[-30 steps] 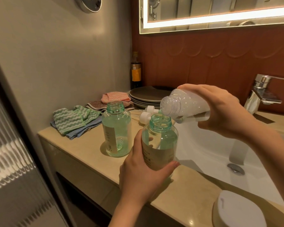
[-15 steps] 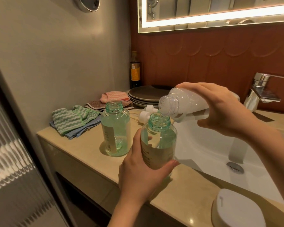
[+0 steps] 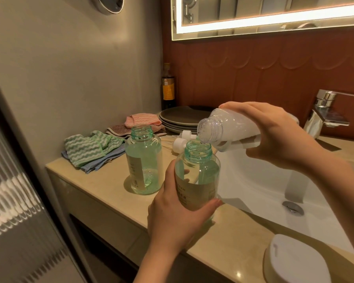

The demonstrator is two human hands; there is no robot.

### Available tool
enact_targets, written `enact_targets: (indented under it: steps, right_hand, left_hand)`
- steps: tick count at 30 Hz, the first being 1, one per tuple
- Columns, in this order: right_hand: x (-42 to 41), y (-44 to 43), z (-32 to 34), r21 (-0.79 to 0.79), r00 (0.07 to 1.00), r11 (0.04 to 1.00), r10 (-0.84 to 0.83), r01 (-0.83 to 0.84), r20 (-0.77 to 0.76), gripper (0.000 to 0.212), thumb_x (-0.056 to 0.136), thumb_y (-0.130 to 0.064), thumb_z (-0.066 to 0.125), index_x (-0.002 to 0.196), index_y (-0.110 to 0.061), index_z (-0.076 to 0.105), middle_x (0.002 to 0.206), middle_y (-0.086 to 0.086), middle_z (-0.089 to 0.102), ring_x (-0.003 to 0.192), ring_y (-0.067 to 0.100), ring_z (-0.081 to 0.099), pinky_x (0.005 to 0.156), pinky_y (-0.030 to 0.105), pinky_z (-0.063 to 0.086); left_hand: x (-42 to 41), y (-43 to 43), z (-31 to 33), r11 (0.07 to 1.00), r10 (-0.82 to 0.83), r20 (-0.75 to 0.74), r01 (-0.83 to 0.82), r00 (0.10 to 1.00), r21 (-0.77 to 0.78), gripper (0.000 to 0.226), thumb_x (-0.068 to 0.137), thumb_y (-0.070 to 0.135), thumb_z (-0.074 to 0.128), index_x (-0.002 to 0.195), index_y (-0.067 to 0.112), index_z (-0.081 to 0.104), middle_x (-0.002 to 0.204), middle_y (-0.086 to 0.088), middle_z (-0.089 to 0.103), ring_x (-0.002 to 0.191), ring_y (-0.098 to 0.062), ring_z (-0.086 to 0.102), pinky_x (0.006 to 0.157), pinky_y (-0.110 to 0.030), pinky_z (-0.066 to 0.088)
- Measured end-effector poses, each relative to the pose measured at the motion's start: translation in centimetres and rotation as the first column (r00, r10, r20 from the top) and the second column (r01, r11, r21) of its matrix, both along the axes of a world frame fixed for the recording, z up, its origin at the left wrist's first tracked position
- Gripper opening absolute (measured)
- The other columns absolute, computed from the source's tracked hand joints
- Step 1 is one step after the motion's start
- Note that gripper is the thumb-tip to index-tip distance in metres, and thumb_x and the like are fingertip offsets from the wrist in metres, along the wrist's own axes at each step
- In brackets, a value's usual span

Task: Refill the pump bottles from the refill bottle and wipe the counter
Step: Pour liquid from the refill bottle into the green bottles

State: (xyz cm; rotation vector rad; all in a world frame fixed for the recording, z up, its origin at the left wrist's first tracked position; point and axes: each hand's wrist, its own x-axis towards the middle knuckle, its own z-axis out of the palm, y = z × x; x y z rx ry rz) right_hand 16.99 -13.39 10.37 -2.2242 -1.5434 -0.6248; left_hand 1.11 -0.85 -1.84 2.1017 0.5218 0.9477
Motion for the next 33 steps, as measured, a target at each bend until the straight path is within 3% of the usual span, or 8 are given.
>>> enact_targets:
  steps: [22,26,33]
  right_hand:
    - [0.2,-0.02,0.01,-0.001,1.0,1.0,0.0,0.0,0.026,0.101,0.057,-0.003,0.084,0.14,-0.031,0.035,0.132,0.002,0.053,0.122,0.026,0.046,0.103,0.045,0.035]
    - [0.3,-0.09,0.02,-0.004,0.999,1.0,-0.004,0.004,0.038,0.101,0.057,-0.004,0.084,0.14,-0.032,0.035,0.132,0.001,0.053,0.122,0.024,0.046,0.101,0.037,0.03]
    - [0.25,-0.04,0.02,-0.001,0.999,1.0,-0.003,0.003,0.05,0.1,0.057,-0.004,0.084,0.14,-0.031,0.036,0.131,0.002,0.053,0.122,0.025,0.046,0.1,0.039,0.032]
  left_hand:
    - [0.02,-0.05,0.05,1.0,-0.006,0.002,0.006,1.0,-0.014,0.1,0.044,0.08,0.058,0.13,0.057,0.014,0.116,0.028,0.045,0.112,-0.003,0.048,0.097,-0.042,0.045]
    - [0.08,-0.03,0.04,1.0,-0.01,-0.001,0.01,1.0,-0.02,0.102,0.043,0.08,0.058,0.132,0.054,0.016,0.119,0.027,0.045,0.114,-0.003,0.047,0.098,-0.041,0.045]
    - [0.02,0.02,0.01,1.0,-0.007,-0.007,0.007,1.0,-0.014,0.102,0.043,0.081,0.057,0.132,0.055,0.015,0.116,0.03,0.042,0.109,0.001,0.044,0.098,-0.037,0.045]
